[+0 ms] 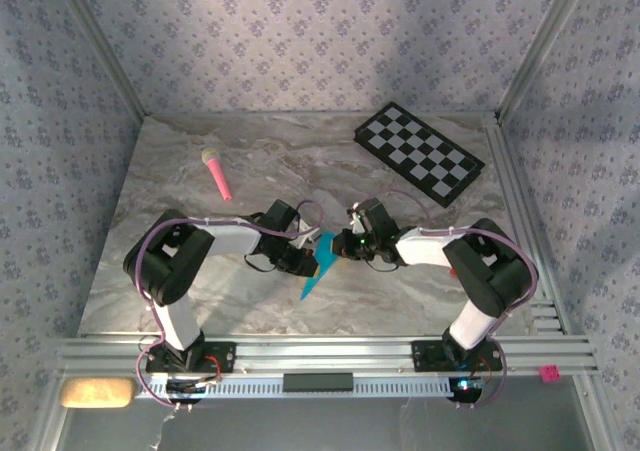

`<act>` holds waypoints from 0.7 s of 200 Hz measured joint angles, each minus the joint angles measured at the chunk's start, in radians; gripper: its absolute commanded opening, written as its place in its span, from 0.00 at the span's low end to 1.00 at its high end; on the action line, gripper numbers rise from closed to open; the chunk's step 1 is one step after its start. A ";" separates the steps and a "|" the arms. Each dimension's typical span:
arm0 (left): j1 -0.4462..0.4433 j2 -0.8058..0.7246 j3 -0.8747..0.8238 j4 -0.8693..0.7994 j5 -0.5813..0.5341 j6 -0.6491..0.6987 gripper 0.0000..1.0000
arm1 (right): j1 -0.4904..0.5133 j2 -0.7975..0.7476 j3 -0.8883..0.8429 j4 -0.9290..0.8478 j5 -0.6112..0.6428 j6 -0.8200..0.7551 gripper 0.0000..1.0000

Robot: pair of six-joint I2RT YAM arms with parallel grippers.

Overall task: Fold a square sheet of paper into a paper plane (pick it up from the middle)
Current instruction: Fold the wing for the fifth time at the center of the table.

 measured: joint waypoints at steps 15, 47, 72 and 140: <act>0.000 -0.001 0.000 -0.001 0.000 -0.002 0.00 | -0.014 0.007 -0.021 0.016 -0.001 0.011 0.08; -0.002 -0.008 0.000 -0.005 -0.005 -0.004 0.00 | -0.026 0.007 -0.046 0.064 -0.014 0.026 0.07; -0.002 -0.018 0.000 -0.029 -0.016 -0.010 0.00 | -0.028 0.008 -0.054 0.082 -0.020 0.030 0.07; -0.002 -0.105 -0.002 -0.097 -0.051 -0.043 0.00 | -0.033 0.009 -0.054 0.087 -0.020 0.037 0.06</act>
